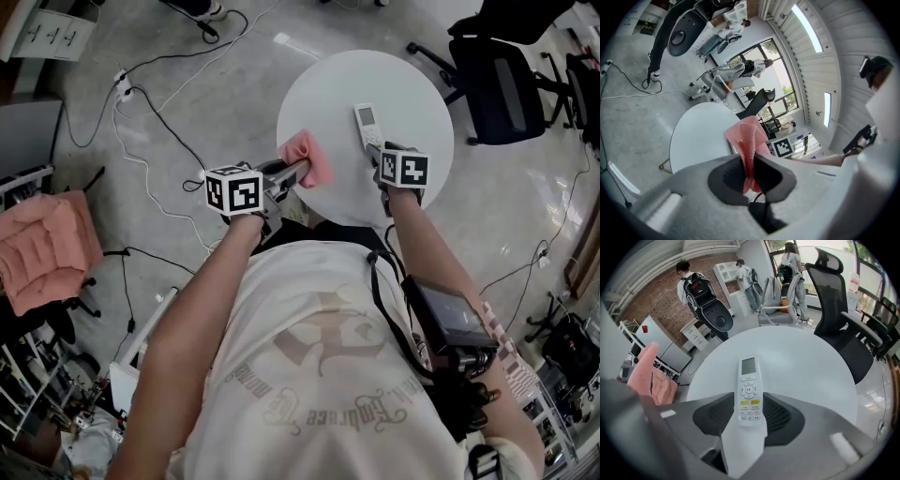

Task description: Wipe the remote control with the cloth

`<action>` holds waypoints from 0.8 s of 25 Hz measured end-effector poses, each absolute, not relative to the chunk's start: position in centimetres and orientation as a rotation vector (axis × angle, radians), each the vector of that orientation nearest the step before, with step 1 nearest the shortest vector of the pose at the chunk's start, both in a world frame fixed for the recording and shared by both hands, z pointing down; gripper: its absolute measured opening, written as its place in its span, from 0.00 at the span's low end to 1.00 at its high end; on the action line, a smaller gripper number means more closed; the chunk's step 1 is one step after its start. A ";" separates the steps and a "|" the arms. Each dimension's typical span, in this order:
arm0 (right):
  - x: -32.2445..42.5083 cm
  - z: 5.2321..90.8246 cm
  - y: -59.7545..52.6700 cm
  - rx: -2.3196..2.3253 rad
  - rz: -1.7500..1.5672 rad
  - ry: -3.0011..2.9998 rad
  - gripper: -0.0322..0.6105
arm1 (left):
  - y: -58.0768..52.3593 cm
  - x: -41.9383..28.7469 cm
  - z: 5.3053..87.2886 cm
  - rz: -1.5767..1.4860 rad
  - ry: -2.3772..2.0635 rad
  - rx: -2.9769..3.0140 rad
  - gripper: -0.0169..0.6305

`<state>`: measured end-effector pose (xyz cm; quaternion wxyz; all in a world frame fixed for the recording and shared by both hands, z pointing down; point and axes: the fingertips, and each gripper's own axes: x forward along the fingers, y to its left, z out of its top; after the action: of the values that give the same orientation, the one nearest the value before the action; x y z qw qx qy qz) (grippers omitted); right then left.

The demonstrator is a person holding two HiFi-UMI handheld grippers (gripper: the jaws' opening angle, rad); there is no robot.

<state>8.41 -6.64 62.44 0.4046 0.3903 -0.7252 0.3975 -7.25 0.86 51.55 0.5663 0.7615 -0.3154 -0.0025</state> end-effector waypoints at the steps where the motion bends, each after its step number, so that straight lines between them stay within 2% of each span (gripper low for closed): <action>1: 8.6 61.9 -6.6 1.004 1.006 -1.844 0.34 | 0.9 -7.4 51.4 0.003 -0.747 1.809 0.05; 7: 9.1 57.5 -6.2 1.109 0.947 -1.959 0.13 | 1.1 -8.5 49.7 0.053 -0.776 1.921 0.05; 11: 9.0 53.4 -5.7 1.147 0.870 -2.077 0.06 | 0.9 -8.6 48.2 0.086 -0.791 2.016 0.05; 20: 9.0 45.3 -2.4 1.190 0.709 -2.331 0.06 | 1.9 -6.8 44.1 0.154 -0.798 2.248 0.05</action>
<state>8.99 -2.38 45.32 0.2135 0.4287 -0.8398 0.2555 -6.82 1.91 44.07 0.3666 0.8750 -0.3106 0.0598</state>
